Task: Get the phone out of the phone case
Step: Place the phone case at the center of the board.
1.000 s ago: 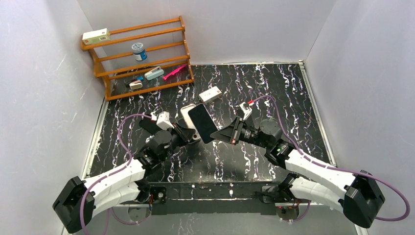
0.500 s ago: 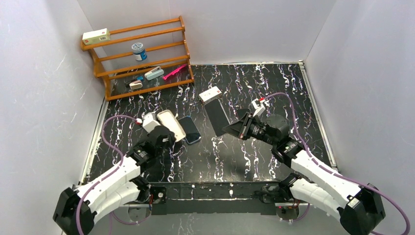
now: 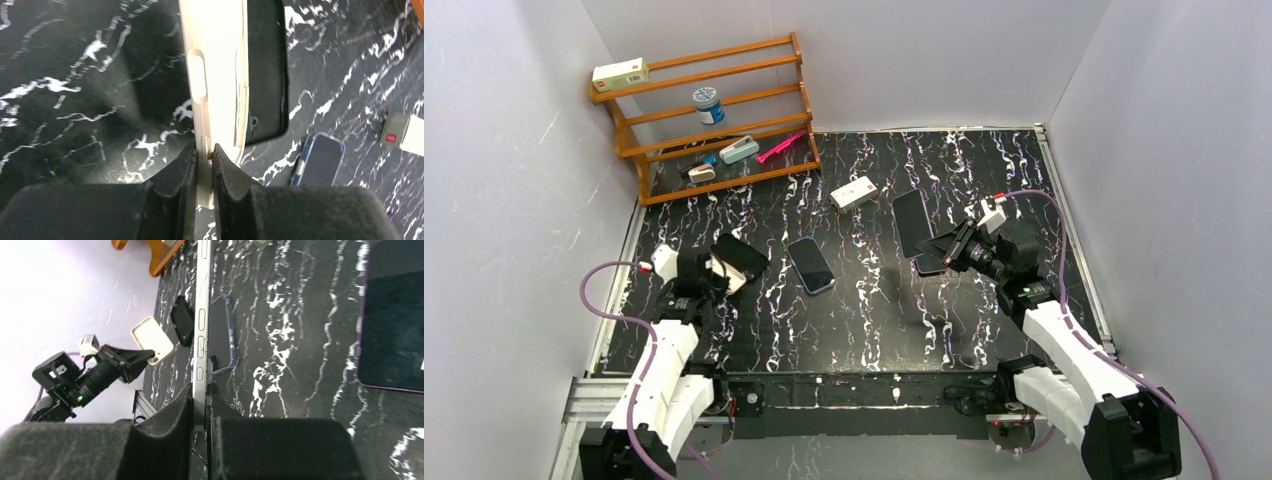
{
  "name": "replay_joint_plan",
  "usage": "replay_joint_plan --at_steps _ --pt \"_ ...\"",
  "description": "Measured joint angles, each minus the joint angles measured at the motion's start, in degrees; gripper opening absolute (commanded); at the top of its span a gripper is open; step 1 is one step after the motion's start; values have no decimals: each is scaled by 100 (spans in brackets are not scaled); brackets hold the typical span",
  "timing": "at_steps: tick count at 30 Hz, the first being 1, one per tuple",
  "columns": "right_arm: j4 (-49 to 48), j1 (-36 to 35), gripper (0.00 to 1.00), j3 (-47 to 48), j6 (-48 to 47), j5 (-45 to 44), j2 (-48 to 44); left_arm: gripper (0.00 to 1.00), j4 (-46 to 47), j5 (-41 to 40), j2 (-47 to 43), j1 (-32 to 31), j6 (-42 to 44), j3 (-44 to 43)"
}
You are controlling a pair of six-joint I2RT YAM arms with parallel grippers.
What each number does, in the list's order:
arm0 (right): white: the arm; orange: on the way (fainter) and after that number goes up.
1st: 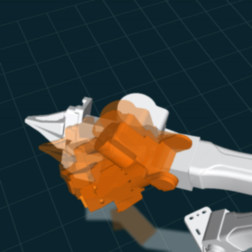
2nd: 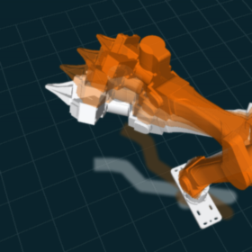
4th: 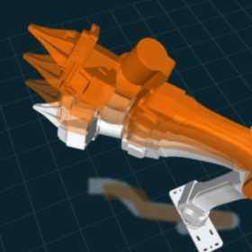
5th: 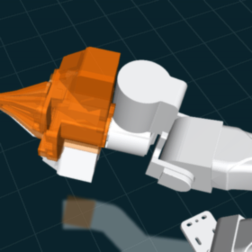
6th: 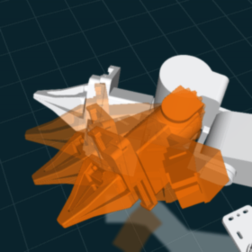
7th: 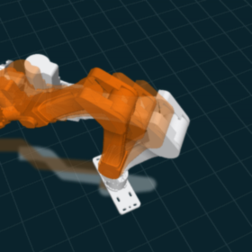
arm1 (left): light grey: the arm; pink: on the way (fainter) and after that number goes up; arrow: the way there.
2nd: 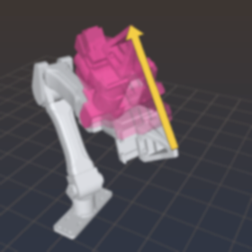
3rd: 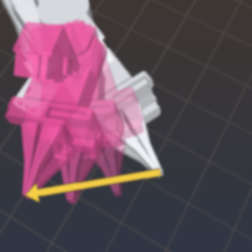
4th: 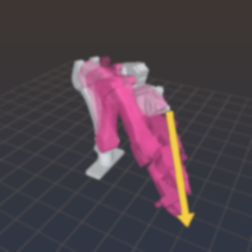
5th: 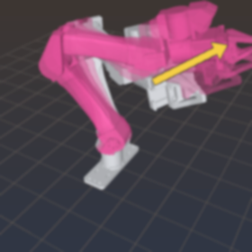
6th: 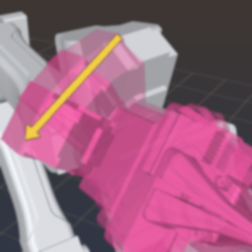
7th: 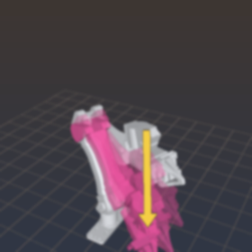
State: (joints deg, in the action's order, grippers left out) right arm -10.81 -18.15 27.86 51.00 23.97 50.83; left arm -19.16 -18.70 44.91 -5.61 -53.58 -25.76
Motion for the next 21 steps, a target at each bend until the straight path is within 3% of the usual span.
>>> replay_joint_plan --at_steps 6,14,21 --pt "-96 855 1 -120 48 448 304 0 -374 313 0 704 68 -76" --pt "-227 1502 1 -136 66 817 634 0 -549 643 286 833 173 -76" --pt "-310 1626 1 -136 -42 903 940 14 -319 911 634 894 199 -61"
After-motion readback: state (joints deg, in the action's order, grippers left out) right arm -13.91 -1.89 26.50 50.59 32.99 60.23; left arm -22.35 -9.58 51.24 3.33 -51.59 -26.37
